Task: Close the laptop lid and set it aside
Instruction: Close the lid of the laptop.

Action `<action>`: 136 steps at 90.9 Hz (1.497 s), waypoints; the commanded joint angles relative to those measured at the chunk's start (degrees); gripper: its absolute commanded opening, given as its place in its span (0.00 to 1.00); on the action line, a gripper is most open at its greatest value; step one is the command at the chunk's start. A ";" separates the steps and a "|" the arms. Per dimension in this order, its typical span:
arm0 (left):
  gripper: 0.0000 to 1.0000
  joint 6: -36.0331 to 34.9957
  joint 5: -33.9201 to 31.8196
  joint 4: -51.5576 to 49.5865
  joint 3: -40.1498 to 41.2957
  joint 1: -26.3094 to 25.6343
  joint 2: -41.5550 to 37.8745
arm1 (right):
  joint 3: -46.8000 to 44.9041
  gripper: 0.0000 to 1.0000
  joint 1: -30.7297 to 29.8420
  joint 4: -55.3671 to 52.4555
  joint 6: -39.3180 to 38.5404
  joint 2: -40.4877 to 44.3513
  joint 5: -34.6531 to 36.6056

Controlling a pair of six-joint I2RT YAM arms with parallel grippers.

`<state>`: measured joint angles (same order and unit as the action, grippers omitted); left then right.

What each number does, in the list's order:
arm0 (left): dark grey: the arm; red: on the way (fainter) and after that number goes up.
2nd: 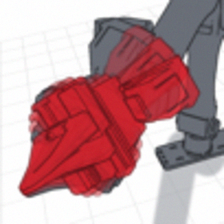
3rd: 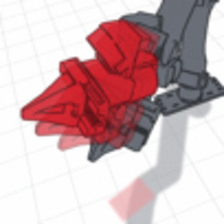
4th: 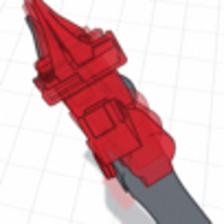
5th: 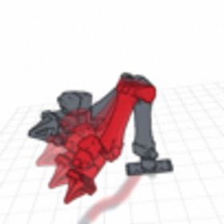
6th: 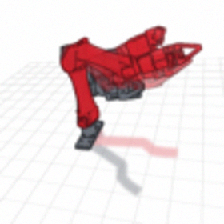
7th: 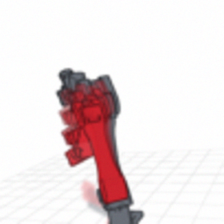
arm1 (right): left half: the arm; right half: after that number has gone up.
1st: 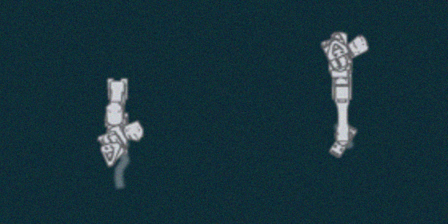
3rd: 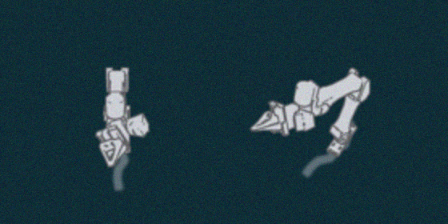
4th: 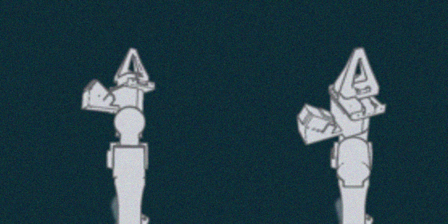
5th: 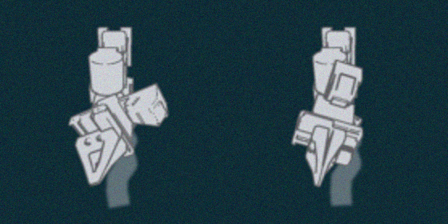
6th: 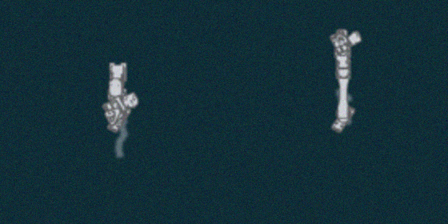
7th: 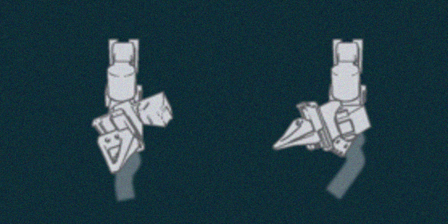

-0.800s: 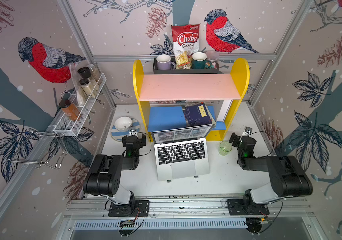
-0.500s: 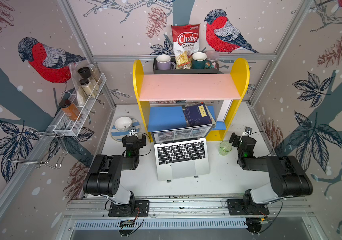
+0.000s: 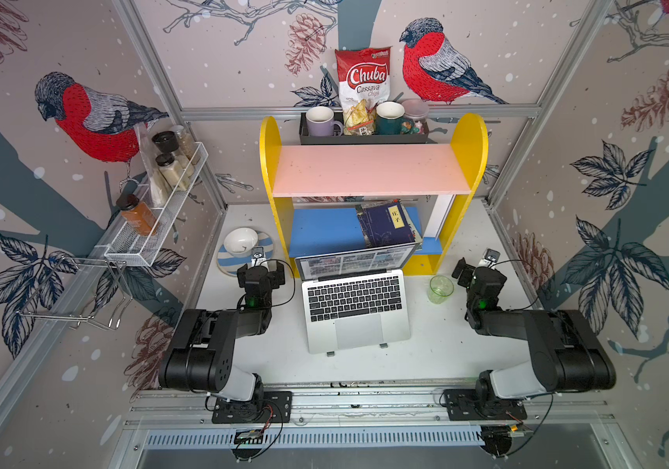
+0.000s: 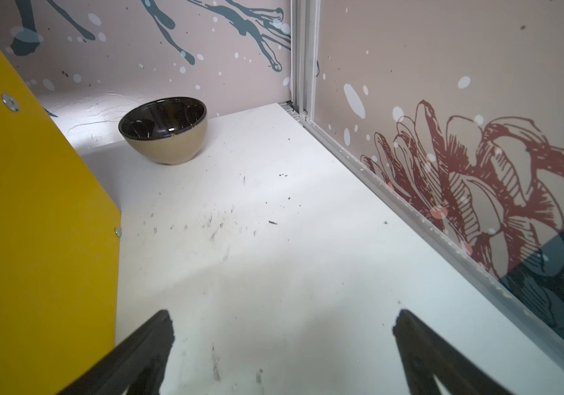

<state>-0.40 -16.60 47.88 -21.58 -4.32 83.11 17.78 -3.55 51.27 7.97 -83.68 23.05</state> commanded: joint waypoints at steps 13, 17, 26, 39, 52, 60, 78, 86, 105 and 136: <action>0.96 -1.17 -2.36 -19.44 -5.28 -1.60 -14.72 | -0.99 1.00 0.69 3.76 1.91 0.75 1.06; 0.96 -0.64 -2.45 -23.50 -6.71 -1.80 -17.13 | -0.83 1.00 0.74 3.43 1.93 0.63 0.95; 0.96 1.30 -3.69 -30.53 -9.49 -1.88 -22.43 | -0.91 1.00 0.74 3.48 1.96 0.77 0.93; 0.97 2.27 -2.66 -34.78 -10.66 -1.84 -28.84 | 1.32 1.00 -0.84 -0.20 0.47 3.06 4.35; 0.96 8.94 -6.80 -38.50 -11.72 -1.76 -32.81 | 12.19 1.00 2.58 -26.57 7.13 9.28 7.62; 0.96 13.62 -7.60 -43.46 -14.56 -1.75 -33.32 | 17.15 1.00 5.55 -38.13 13.36 13.07 7.62; 0.93 25.77 -2.24 -63.01 -26.36 -1.76 -35.28 | 30.08 1.00 13.26 -61.74 29.60 17.60 -1.63; 0.92 32.20 0.20 -72.43 -30.82 -1.77 -38.32 | 34.78 0.98 15.07 -70.72 34.15 21.36 -7.02; 0.95 37.71 12.32 -88.47 -38.47 -1.75 -40.87 | 36.36 0.84 11.79 -74.49 33.60 37.71 -21.31; 0.91 36.82 25.12 -104.47 -52.69 -1.75 -42.98 | 59.88 0.61 -21.61 -95.71 24.61 36.12 -18.52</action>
<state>37.45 3.40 -48.56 -69.45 -5.96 39.88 71.61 -16.14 -35.86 36.69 -44.75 1.08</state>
